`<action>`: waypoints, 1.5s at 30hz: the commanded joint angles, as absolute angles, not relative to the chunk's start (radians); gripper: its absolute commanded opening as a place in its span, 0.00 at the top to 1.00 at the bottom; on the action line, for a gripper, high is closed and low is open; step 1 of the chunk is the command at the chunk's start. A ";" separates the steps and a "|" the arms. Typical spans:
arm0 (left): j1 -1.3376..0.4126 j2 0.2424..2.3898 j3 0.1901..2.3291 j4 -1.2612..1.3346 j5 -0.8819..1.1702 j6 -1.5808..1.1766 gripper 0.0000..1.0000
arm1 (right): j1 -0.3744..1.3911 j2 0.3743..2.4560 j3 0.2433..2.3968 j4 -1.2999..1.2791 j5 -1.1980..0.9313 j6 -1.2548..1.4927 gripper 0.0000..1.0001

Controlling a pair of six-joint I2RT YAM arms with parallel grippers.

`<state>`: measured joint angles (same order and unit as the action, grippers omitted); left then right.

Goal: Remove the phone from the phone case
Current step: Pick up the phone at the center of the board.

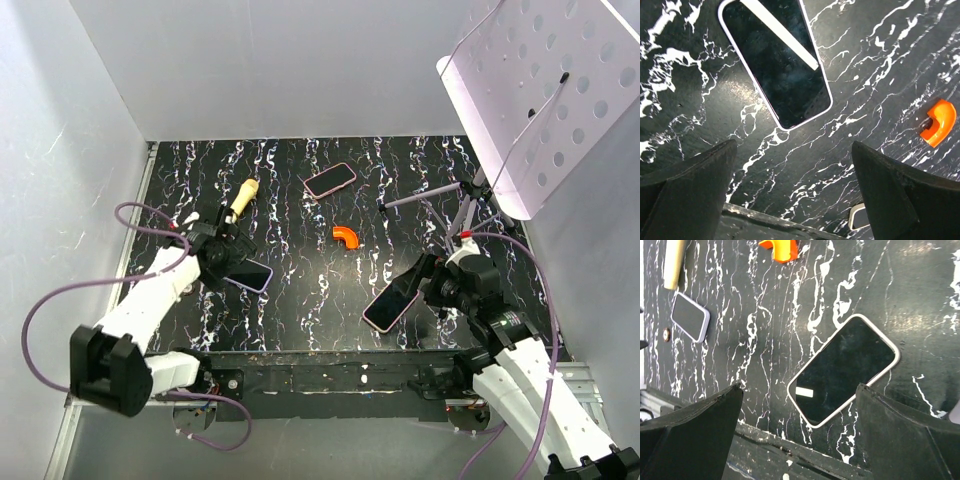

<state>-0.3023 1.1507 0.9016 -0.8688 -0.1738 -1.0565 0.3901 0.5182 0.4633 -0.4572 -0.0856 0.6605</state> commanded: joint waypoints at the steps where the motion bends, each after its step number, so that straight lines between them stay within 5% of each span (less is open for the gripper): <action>1: -0.276 1.271 1.000 -0.995 -0.120 -1.212 0.00 | 0.388 0.535 0.515 -0.380 -0.179 0.623 0.00; 7: -0.190 1.345 0.878 -0.829 0.036 -1.442 0.00 | 0.396 0.549 0.525 -0.394 -0.209 0.621 0.00; 20: -0.086 1.586 0.927 -0.764 0.081 -1.482 0.00 | 0.408 0.479 0.476 -0.400 -0.218 0.641 0.00; 41: -0.058 1.795 1.051 -0.859 -0.046 -1.447 0.02 | 0.410 0.532 0.476 -0.371 -0.218 0.637 0.00; 45: -0.060 1.830 1.066 -0.865 -0.051 -1.388 0.26 | 0.417 0.543 0.502 -0.399 -0.163 0.637 0.00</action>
<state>-0.0662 1.7691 1.0756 -0.8928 0.0528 -1.4452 0.4065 0.5331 0.4763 -0.4171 -0.2108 0.6434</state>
